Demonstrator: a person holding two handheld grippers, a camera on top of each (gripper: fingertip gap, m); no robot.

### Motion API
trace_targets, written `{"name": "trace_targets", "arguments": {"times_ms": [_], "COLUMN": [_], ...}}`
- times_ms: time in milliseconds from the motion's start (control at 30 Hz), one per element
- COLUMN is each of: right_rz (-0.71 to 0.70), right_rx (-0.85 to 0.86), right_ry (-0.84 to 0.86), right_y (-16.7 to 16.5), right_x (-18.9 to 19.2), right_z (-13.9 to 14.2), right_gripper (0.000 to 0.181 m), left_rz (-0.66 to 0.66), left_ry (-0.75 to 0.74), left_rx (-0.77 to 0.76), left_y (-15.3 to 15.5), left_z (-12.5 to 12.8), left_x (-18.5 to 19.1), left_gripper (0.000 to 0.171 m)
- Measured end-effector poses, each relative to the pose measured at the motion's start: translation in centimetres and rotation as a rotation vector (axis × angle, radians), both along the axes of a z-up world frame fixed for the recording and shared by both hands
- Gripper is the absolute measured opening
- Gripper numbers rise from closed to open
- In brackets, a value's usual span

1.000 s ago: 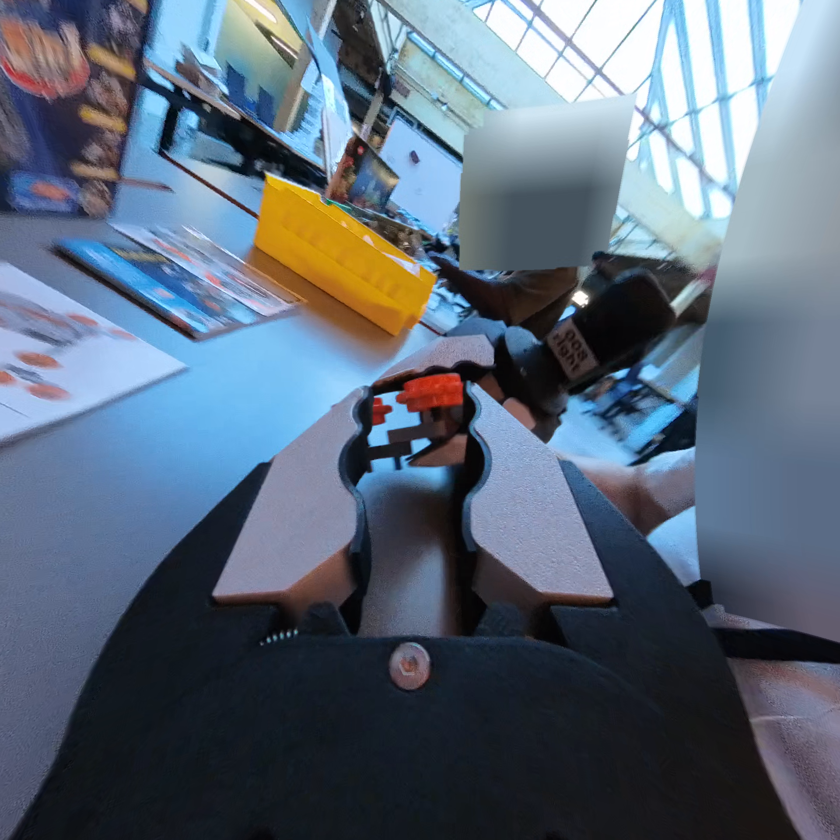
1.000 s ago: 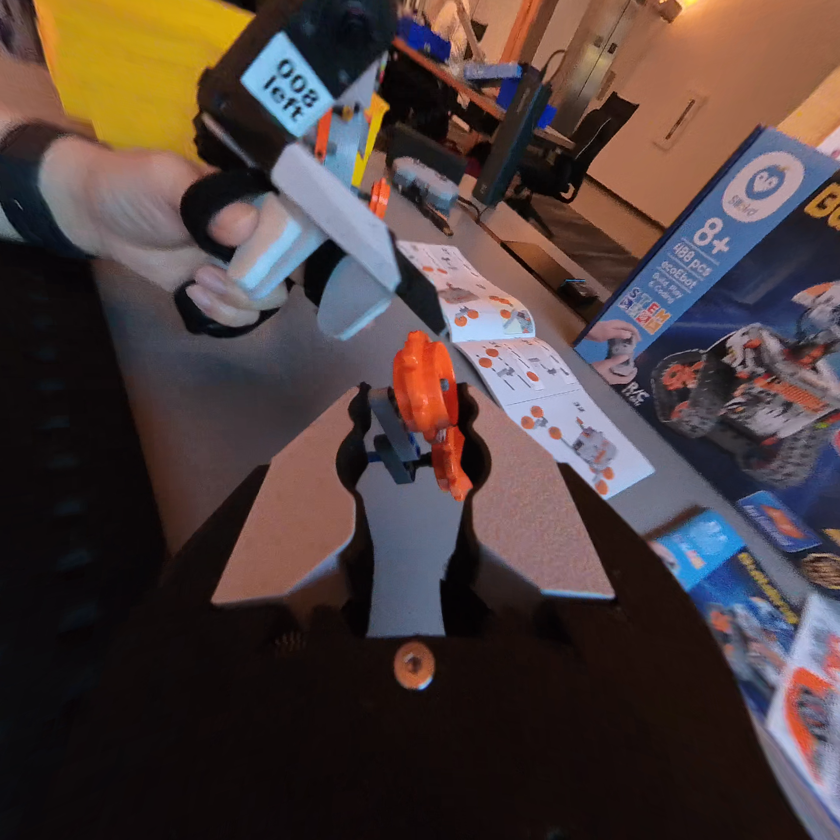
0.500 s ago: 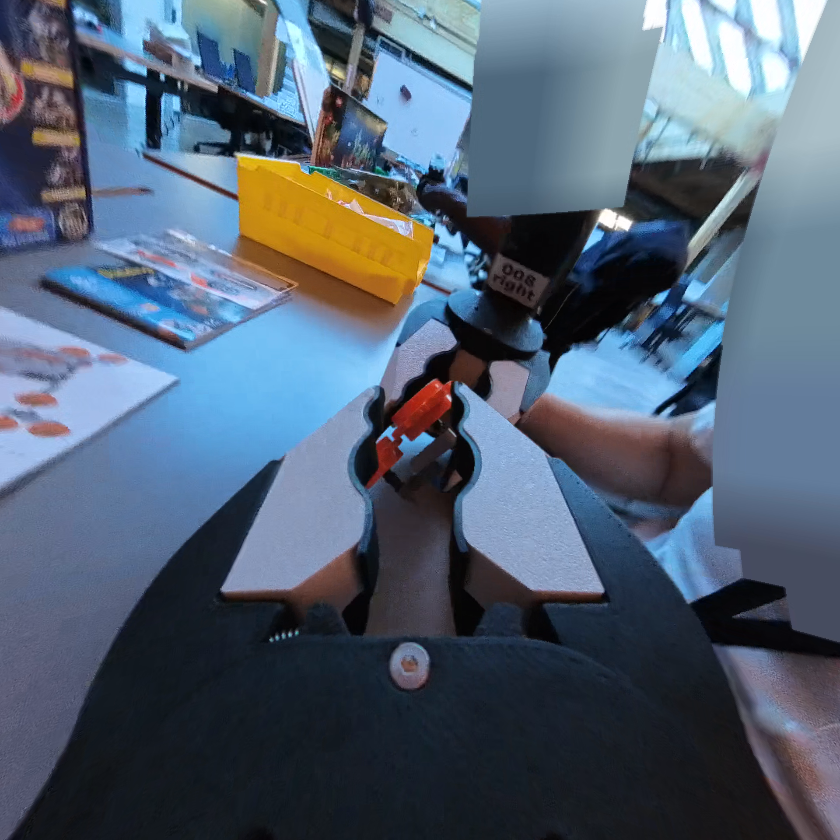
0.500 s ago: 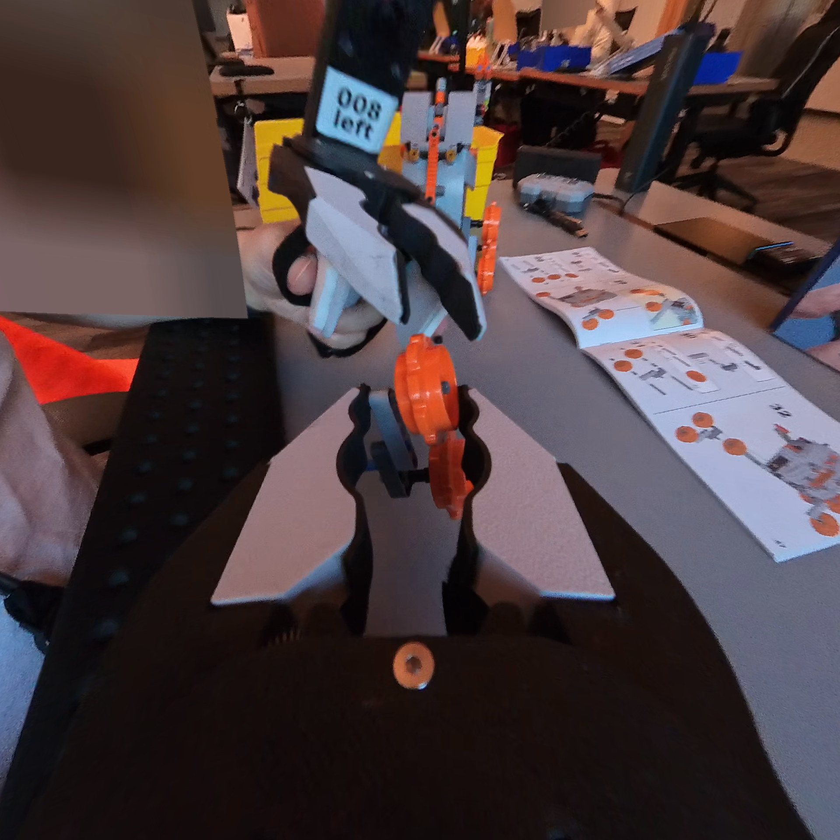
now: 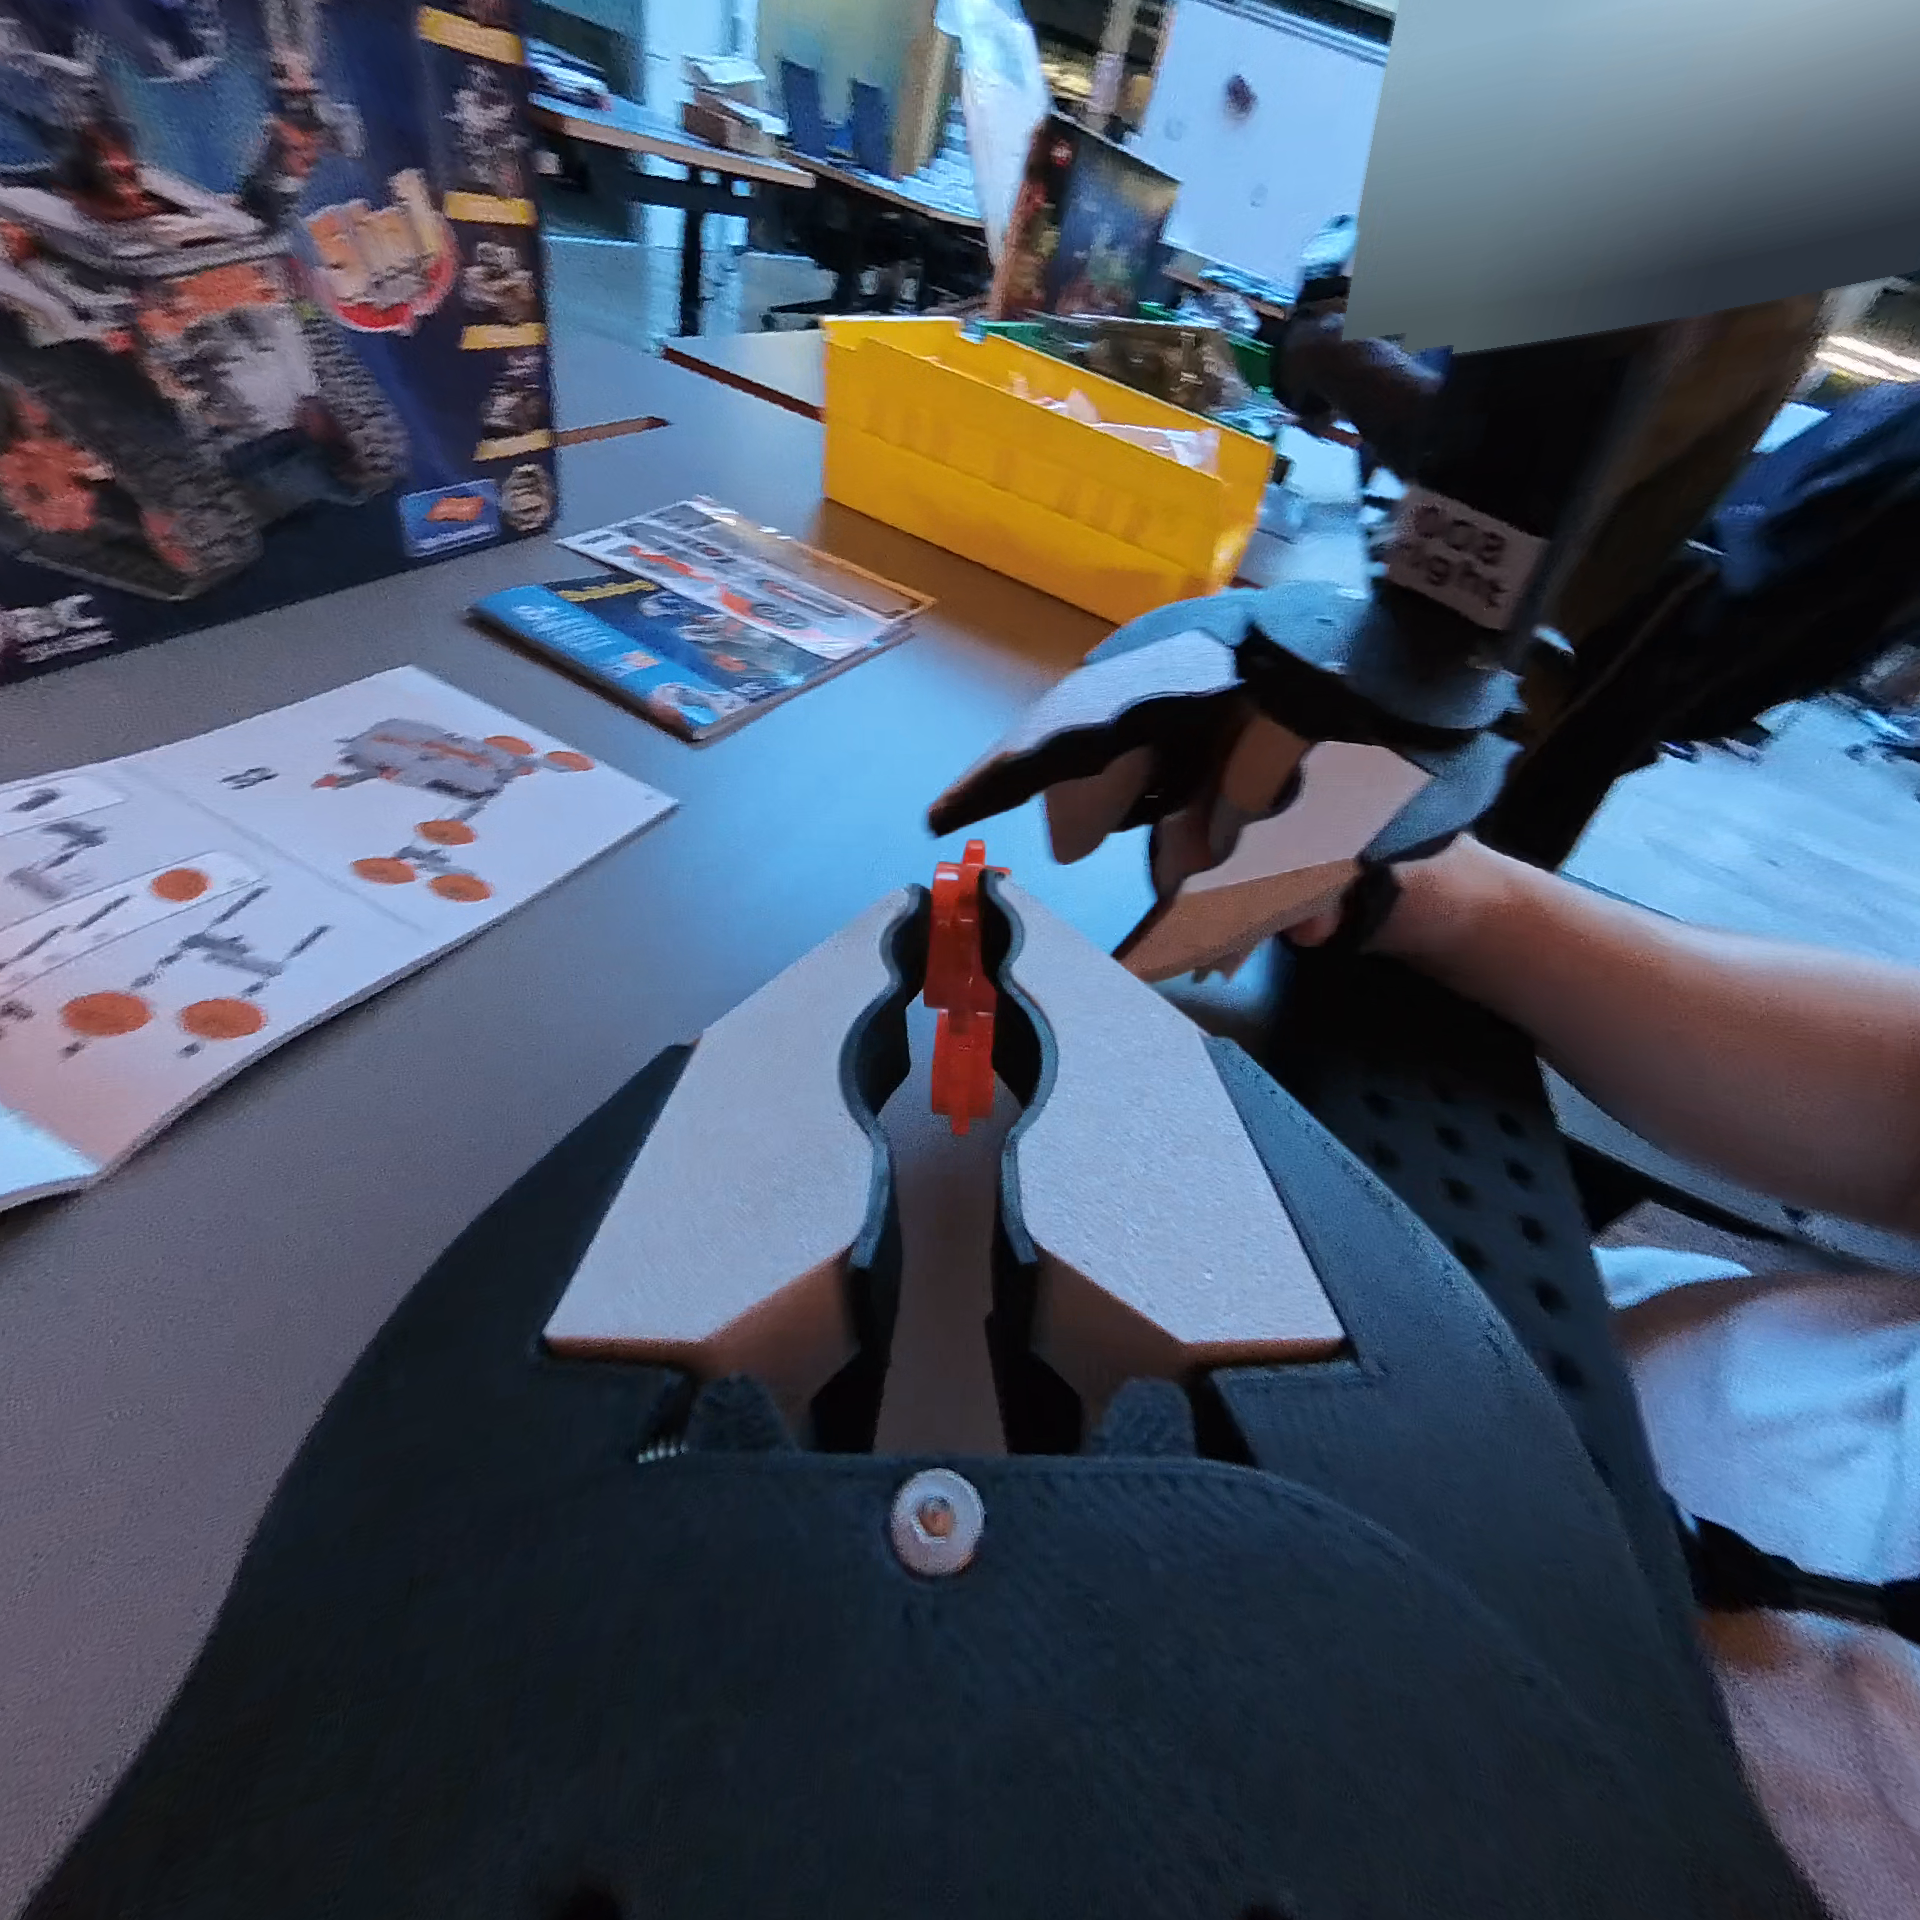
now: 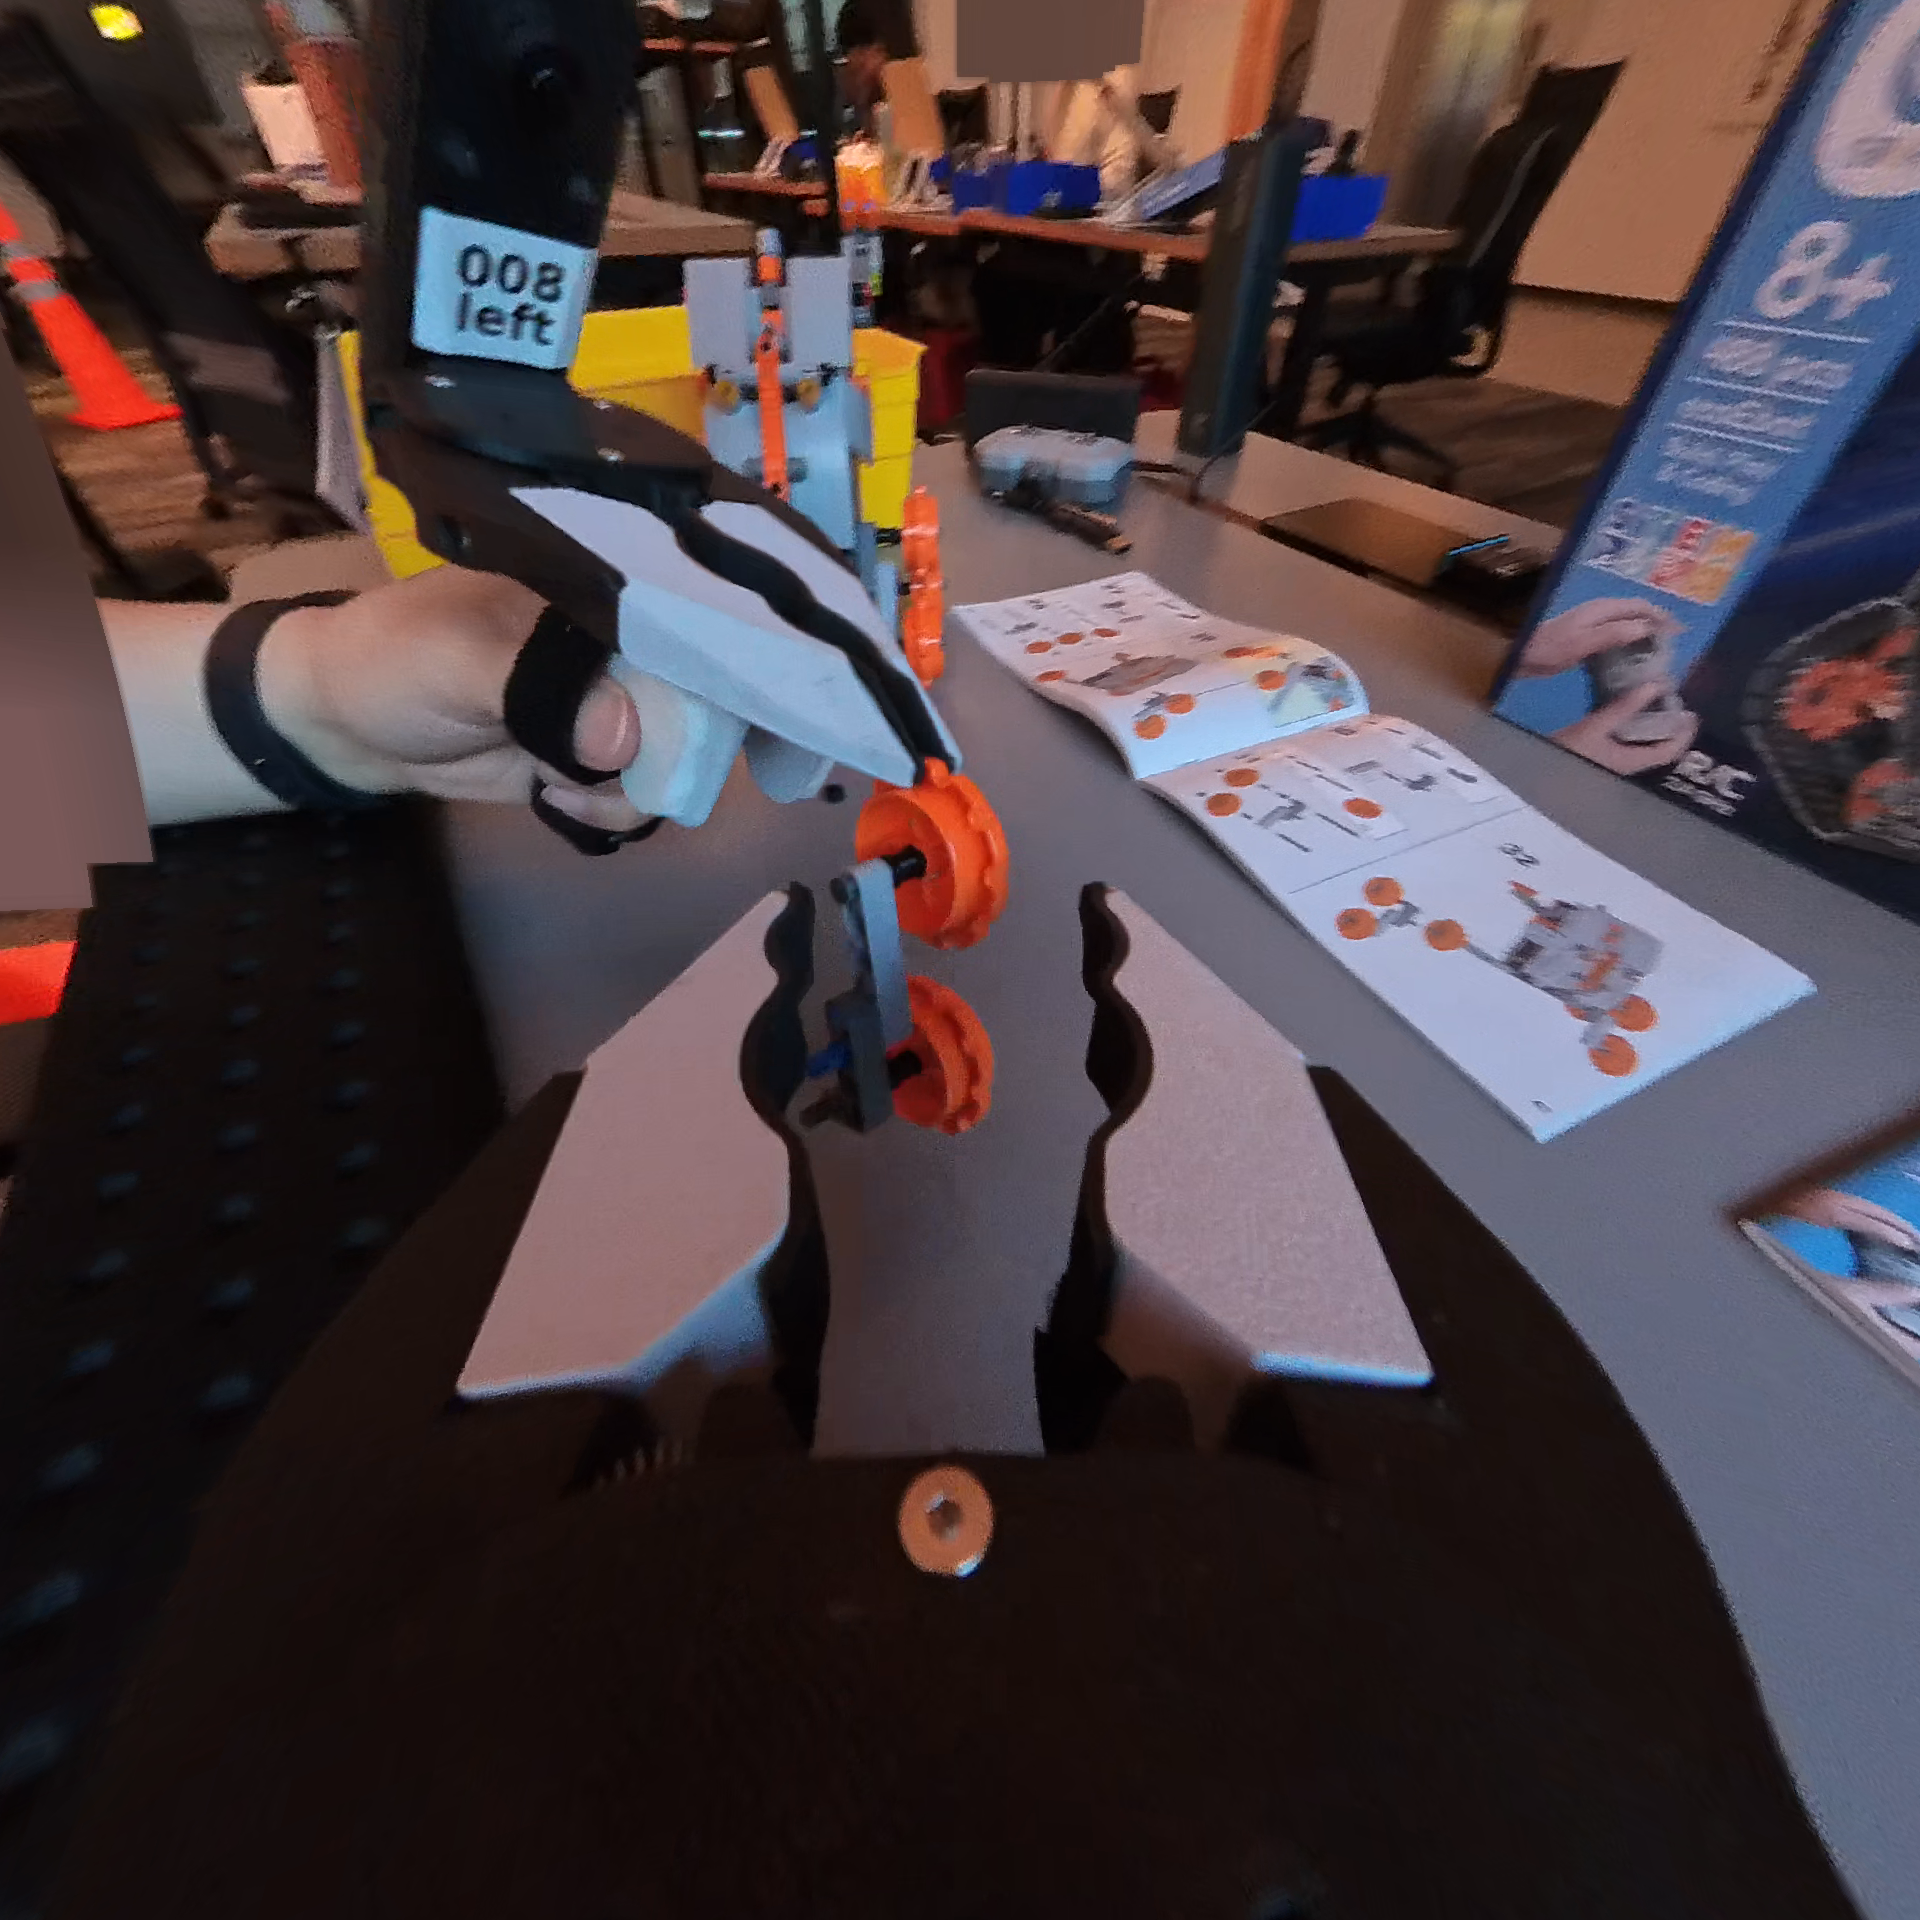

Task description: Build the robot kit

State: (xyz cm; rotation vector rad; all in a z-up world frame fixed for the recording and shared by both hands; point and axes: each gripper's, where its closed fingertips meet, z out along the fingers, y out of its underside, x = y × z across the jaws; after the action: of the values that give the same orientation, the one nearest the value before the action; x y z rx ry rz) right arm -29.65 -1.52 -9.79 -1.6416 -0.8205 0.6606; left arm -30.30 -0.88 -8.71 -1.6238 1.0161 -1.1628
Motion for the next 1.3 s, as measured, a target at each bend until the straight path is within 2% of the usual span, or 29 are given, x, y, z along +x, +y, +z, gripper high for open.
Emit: {"name": "trace_targets", "arguments": {"times_ms": [100,233,333,433,533,567,600,833,1000,1167,1300], "right_rz": [-0.064,-0.097,-0.179,-0.236,-0.24,-0.225,-0.226,-0.218,-0.229,-0.281,-0.285], "right_rx": [-0.014,-0.032,-0.041,0.006,0.026,0.027,0.025,0.0,-0.052,0.0,0.001], "right_ry": [-0.021,-0.03,-0.137,-0.191,-0.191,-0.188,-0.173,-0.147,-0.101,-0.143,-0.145], "right_y": [0.2,0.3,1.4,1.9,1.6,1.4,1.3,1.2,1.4,1.5,1.3], "right_x": [0.4,-1.3,-1.7,-1.5,-1.3,-1.4,-1.4,-1.2,-1.7,-1.4,-1.4], "right_z": [-0.1,-0.1,-1.3,-0.9,-0.7,-0.7,-0.6,-0.8,-0.8,-0.2,-0.4], "right_gripper": [0.038,0.036,0.028,0.019,0.016,0.008,0.007,0.008,0.01,0.008,0.007], "left_rz": [0.086,0.166,0.194,0.23,0.249,0.262,0.274,0.256,0.273,0.32,0.329], "left_ry": [0.038,0.09,0.105,0.12,0.118,0.131,0.148,0.142,0.181,0.24,0.268], "left_rx": [0.036,0.134,0.148,0.201,0.208,0.213,0.219,0.219,0.328,0.46,0.476], "left_y": [1.3,1.7,1.6,1.7,1.7,1.9,2.0,1.7,1.4,1.5,1.6], "left_z": [-0.3,-0.2,-0.1,0.3,0.5,0.3,0.1,0.1,0.5,1.0,0.7], "left_x": [-0.6,-0.8,-0.6,-0.7,-0.8,-0.8,-0.9,-0.7,-0.6,-0.7,-0.8], "left_gripper": [0.007,0.007,0.007,0.007,0.006,0.005,0.001,0.001,0.001,0.001,0.001]}}
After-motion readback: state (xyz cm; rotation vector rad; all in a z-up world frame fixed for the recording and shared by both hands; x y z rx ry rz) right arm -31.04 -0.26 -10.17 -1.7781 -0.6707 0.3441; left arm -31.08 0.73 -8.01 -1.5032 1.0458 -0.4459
